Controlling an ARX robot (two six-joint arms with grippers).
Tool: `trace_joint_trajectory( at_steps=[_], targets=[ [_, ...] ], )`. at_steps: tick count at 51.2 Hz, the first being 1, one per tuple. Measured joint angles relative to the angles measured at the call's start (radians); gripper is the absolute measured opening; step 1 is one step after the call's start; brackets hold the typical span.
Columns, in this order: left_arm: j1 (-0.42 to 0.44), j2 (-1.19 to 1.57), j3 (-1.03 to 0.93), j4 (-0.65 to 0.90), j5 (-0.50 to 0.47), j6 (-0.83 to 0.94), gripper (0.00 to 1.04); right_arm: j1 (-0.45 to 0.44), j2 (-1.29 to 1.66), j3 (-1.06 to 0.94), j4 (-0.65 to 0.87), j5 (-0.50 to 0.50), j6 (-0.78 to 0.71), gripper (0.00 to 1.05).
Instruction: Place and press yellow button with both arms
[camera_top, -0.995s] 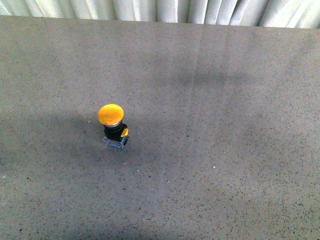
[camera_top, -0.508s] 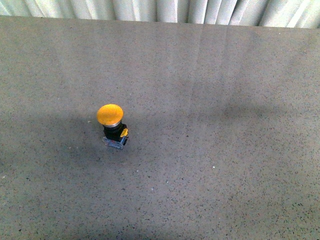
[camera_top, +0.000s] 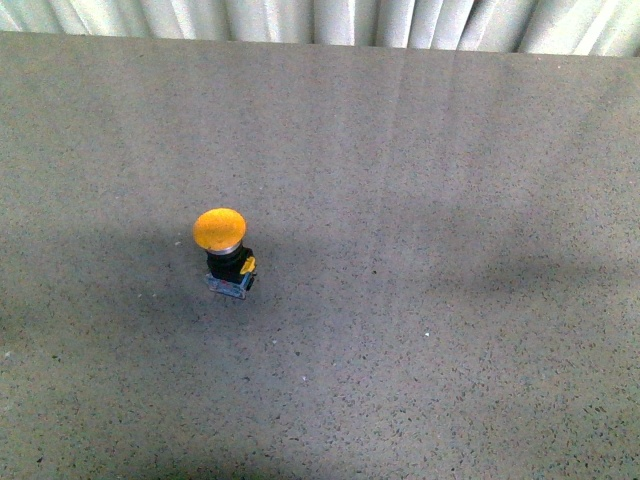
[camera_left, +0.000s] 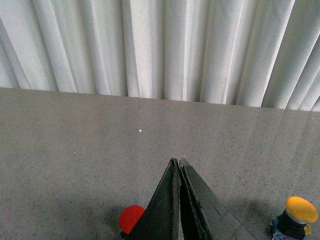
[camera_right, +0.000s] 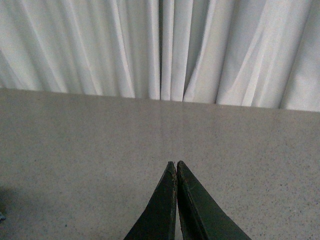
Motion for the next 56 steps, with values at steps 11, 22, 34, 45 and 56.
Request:
trace_joint_trajectory(
  at_steps=[11, 22, 34, 45, 56],
  targets=[
    [0.000, 0.000, 0.000, 0.000, 0.000, 0.000, 0.01, -0.002, -0.125, -0.026, -0.087, -0.002, 0.000, 0.01],
    [0.000, 0.000, 0.000, 0.000, 0.000, 0.000, 0.01, -0.002, -0.287, -0.027, -0.239, -0.002, 0.000, 0.01],
    [0.000, 0.000, 0.000, 0.000, 0.000, 0.000, 0.01, -0.002, -0.381, -0.027, -0.329, -0.002, 0.000, 0.01],
    [0.000, 0.000, 0.000, 0.000, 0.000, 0.000, 0.01, -0.002, -0.454, -0.027, -0.401, -0.002, 0.000, 0.01],
    [0.000, 0.000, 0.000, 0.000, 0.000, 0.000, 0.01, -0.002, -0.531, -0.027, -0.478, -0.002, 0.000, 0.01]
  ],
)
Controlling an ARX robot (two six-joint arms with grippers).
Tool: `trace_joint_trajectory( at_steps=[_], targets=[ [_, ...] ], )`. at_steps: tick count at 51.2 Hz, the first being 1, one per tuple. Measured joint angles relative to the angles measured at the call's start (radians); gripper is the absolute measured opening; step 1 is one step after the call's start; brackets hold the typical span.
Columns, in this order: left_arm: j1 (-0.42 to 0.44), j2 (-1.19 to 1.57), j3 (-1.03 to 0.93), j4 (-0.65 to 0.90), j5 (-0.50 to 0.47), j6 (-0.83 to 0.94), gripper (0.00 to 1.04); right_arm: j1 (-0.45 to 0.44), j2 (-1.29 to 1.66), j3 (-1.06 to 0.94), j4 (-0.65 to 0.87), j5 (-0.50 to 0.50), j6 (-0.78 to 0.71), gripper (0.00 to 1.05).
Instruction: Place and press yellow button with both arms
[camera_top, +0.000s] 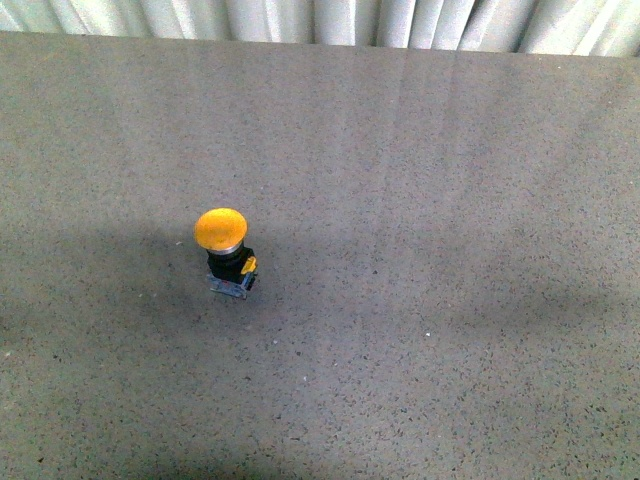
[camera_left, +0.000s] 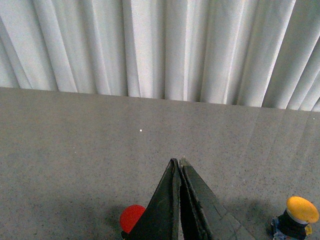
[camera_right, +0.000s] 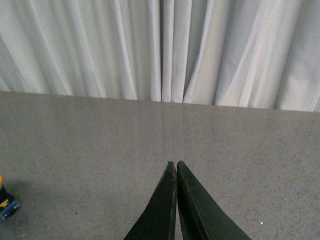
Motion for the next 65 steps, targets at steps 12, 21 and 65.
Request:
trace_joint_trajectory(
  at_steps=[12, 21, 65],
  targets=[
    [0.000, 0.000, 0.000, 0.000, 0.000, 0.000, 0.01, 0.000, -0.137, 0.000, -0.172, 0.002, 0.000, 0.01],
    [0.000, 0.000, 0.000, 0.000, 0.000, 0.000, 0.01, 0.000, -0.193, 0.000, -0.200, 0.002, 0.000, 0.01],
    [0.000, 0.000, 0.000, 0.000, 0.000, 0.002, 0.96, 0.000, -0.196, 0.000, -0.200, 0.002, -0.002, 0.96]
  ],
)
